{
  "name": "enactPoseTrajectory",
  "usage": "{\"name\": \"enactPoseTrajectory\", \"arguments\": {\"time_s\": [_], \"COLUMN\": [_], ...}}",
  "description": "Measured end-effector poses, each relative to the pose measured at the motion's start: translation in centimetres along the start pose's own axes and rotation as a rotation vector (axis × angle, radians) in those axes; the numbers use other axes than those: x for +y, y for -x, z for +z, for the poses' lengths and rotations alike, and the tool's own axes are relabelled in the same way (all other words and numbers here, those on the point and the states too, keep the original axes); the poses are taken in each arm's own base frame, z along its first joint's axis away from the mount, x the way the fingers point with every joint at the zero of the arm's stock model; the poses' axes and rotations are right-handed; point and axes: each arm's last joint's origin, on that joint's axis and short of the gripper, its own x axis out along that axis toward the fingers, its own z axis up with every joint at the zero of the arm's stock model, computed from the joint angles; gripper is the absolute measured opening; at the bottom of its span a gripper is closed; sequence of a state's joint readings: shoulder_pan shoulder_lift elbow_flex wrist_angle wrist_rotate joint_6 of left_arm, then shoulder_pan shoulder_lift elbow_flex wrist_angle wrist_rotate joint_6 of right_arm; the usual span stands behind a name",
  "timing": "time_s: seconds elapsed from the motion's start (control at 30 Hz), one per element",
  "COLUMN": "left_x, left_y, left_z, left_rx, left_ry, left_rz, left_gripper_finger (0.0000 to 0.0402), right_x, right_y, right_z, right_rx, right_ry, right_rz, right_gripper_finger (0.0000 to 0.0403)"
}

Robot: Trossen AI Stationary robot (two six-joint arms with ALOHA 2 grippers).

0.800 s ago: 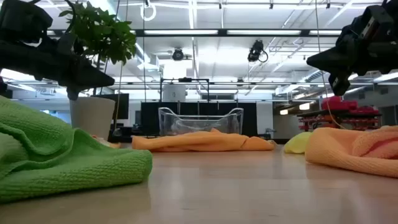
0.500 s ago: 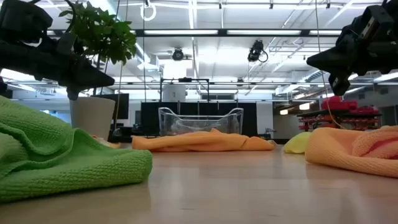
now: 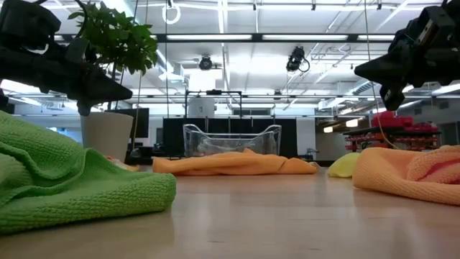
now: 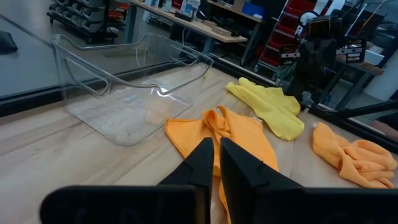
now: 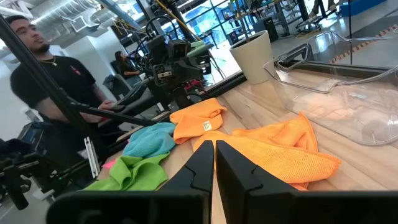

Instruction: Fold microfiber towels

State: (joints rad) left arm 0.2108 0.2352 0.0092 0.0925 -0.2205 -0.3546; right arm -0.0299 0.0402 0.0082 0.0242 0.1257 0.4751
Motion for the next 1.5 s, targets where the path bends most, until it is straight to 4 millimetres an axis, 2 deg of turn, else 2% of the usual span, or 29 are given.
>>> {"name": "enactPoseTrajectory", "arguments": {"time_s": [0.5, 0.87, 1.23, 1.5], "left_x": [0.0, 0.0, 0.0, 0.0], "left_y": [0.0, 0.0, 0.0, 0.0], "left_z": [0.0, 0.0, 0.0, 0.0], "left_rx": [0.0, 0.0, 0.0, 0.0], "left_ry": [0.0, 0.0, 0.0, -0.001], "left_rz": [0.0, 0.0, 0.0, 0.0], "left_gripper_finger": [0.004, 0.0028, 0.004, 0.003], "right_x": [0.0, 0.0, 0.0, 0.0], "right_y": [0.0, 0.0, 0.0, 0.0], "right_z": [0.0, 0.0, 0.0, 0.0], "right_rx": [0.0, 0.0, 0.0, 0.0], "right_ry": [0.0, 0.0, 0.0, 0.0], "right_rz": [0.0, 0.0, -0.001, 0.0], "right_gripper_finger": [0.0025, 0.0025, 0.0025, 0.0025]}}
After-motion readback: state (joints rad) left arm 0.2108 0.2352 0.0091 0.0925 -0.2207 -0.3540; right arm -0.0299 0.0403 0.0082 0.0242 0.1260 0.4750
